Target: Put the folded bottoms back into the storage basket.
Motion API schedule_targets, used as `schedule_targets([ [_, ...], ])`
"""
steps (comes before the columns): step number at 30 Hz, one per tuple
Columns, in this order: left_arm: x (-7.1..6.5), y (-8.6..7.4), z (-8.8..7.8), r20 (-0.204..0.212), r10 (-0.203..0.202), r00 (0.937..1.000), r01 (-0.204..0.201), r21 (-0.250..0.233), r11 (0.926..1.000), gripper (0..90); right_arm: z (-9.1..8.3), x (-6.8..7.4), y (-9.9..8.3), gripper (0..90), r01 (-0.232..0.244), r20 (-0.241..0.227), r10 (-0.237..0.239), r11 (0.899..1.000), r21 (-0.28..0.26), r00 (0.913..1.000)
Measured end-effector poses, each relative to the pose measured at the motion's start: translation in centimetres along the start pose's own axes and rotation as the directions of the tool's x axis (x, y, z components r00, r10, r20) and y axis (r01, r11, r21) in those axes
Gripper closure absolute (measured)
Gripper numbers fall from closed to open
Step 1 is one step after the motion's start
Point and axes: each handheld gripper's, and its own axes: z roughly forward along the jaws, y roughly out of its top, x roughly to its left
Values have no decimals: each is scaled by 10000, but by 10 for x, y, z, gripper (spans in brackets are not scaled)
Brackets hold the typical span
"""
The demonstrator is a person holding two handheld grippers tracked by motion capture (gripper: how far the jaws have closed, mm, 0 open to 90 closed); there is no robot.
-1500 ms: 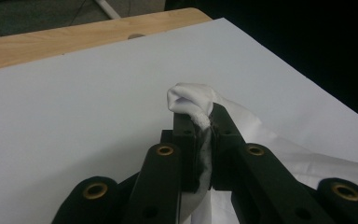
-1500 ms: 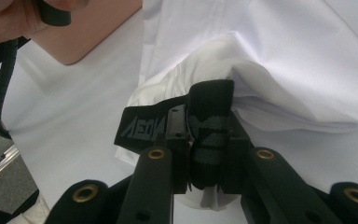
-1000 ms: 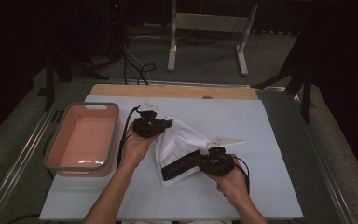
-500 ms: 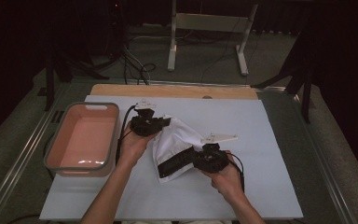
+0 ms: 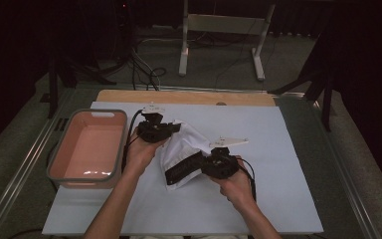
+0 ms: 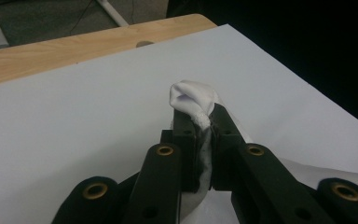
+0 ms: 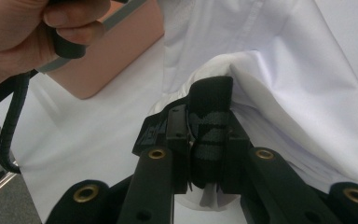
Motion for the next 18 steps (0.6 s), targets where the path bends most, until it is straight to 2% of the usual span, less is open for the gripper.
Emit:
schedule_targets([
  [8,1,4,-3,61,-138,9999,139,-159,9998,839,4,1,9,785,-77,-4,77,10000,-62,10000],
  [14,2,8,-6,3,-97,10000,97,-182,9998,839,8,1,14,785,-55,-31,55,9999,-133,10000],
  [18,4,9,-9,-57,-263,9996,261,-252,9993,839,10,2,17,786,-56,-65,55,9999,-133,10000],
])
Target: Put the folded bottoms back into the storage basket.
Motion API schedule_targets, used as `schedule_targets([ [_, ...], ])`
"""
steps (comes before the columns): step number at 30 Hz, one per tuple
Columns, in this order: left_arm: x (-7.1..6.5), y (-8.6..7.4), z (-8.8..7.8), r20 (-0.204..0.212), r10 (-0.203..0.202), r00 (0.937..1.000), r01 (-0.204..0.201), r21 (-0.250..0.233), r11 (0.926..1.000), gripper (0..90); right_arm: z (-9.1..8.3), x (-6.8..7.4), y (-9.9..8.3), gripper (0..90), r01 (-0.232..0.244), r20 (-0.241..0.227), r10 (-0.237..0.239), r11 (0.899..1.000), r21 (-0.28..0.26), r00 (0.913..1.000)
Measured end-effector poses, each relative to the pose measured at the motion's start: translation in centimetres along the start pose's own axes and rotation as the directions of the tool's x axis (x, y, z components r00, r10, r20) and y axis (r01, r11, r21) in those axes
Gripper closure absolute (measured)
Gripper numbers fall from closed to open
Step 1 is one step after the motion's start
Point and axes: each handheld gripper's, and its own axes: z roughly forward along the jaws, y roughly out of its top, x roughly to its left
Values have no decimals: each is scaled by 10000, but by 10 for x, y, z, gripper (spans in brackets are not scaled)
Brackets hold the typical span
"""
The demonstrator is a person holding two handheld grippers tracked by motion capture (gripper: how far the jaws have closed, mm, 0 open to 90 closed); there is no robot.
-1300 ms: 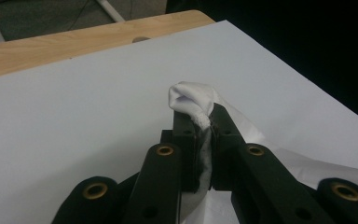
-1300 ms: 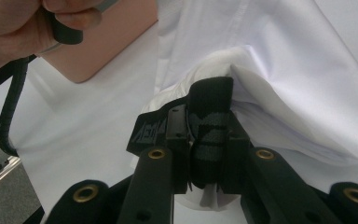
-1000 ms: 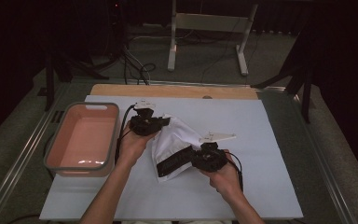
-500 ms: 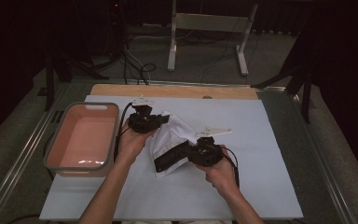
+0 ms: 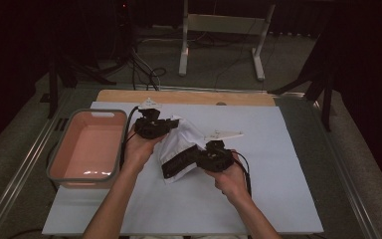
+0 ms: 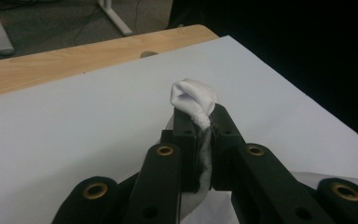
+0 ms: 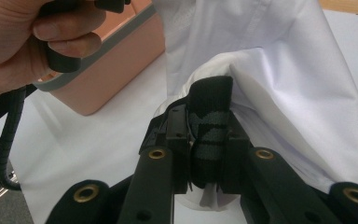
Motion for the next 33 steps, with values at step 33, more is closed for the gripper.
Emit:
schedule_targets([
  [33,23,26,-22,-403,-167,9990,151,-391,9991,840,15,12,30,785,343,-1,-343,9992,-202,9994],
])
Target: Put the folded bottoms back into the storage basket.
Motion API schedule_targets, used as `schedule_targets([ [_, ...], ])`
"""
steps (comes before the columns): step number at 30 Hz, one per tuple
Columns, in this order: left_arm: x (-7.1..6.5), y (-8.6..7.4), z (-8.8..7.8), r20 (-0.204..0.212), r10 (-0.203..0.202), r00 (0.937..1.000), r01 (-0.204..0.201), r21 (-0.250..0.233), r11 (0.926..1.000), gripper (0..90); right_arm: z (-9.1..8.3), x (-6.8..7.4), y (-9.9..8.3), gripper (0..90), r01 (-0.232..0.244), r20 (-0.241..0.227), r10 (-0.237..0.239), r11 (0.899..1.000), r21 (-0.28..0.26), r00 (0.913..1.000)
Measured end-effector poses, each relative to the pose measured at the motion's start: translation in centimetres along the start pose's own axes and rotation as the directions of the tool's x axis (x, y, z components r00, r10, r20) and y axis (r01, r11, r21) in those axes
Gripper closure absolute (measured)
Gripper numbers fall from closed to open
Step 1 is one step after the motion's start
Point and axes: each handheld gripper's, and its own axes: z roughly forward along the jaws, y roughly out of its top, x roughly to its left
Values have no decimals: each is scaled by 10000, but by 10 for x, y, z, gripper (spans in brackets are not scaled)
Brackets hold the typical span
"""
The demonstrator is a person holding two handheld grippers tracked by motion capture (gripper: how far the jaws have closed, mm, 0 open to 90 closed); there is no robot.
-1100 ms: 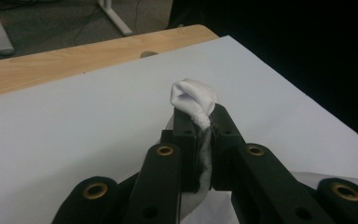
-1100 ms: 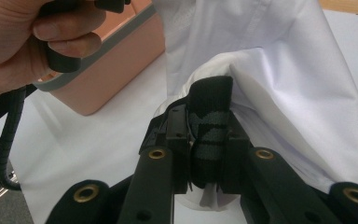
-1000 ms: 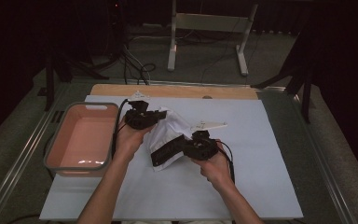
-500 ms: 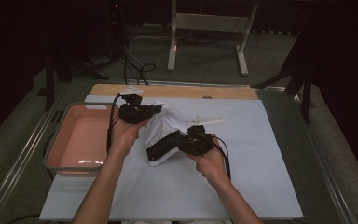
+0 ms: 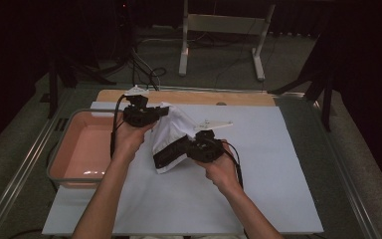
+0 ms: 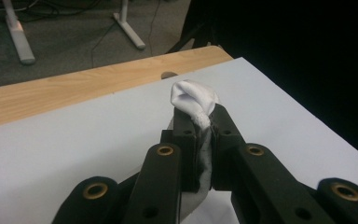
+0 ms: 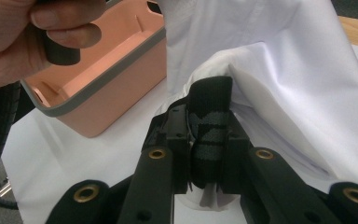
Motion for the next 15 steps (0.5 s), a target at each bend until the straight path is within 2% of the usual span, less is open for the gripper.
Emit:
schedule_targets([
  [15,10,7,-10,-344,-6,9994,2,-118,9999,840,7,3,7,785,8,-52,-7,10000,28,10000],
])
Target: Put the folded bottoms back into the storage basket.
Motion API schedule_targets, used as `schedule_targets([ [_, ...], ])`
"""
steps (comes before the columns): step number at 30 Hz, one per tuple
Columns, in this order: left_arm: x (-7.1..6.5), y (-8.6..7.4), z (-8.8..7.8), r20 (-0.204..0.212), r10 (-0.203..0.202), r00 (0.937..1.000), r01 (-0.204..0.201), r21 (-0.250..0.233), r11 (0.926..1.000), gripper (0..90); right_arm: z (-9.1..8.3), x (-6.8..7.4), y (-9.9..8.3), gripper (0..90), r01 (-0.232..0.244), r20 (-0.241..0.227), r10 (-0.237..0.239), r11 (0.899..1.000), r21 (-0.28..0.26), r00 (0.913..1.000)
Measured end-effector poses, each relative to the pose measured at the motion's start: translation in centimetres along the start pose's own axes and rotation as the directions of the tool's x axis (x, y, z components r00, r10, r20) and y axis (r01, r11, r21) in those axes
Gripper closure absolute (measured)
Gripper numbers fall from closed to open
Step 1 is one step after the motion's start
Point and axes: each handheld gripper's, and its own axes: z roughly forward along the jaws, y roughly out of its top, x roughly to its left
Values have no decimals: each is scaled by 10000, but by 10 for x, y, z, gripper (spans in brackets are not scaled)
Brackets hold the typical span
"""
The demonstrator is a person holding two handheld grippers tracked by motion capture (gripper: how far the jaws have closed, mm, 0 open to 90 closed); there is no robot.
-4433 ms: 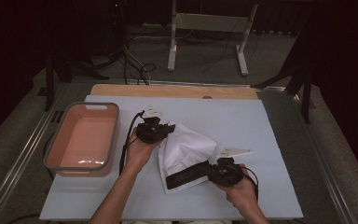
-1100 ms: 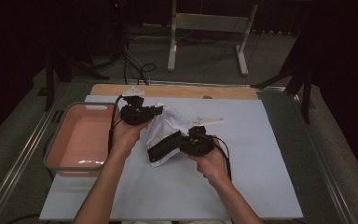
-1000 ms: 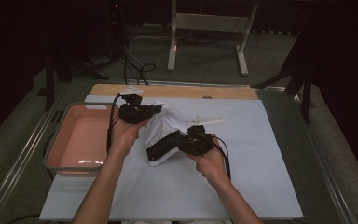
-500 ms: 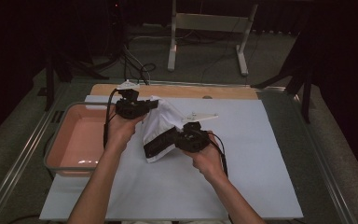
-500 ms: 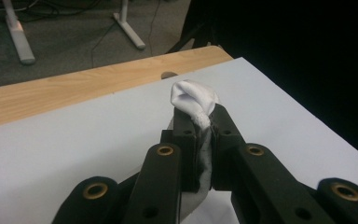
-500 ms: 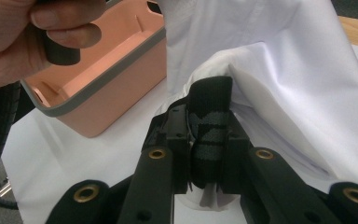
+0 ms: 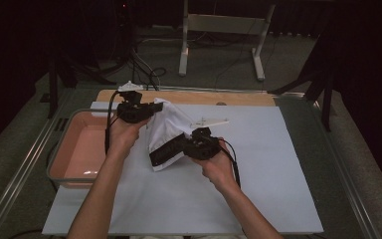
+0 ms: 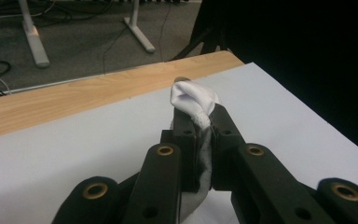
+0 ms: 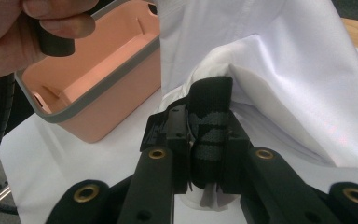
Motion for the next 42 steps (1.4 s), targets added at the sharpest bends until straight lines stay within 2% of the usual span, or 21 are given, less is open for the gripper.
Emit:
schedule_targets([
  [18,8,11,-10,-266,97,9996,-99,-101,9999,840,6,11,11,785,-194,-230,190,9997,-171,9996],
  [36,14,18,-22,-470,154,9988,-160,-139,9998,841,11,22,18,785,-206,-489,191,9994,-292,9986],
  [42,16,20,-26,-550,291,9981,-298,-110,9995,845,14,29,22,786,-136,-598,116,9994,-331,9981],
])
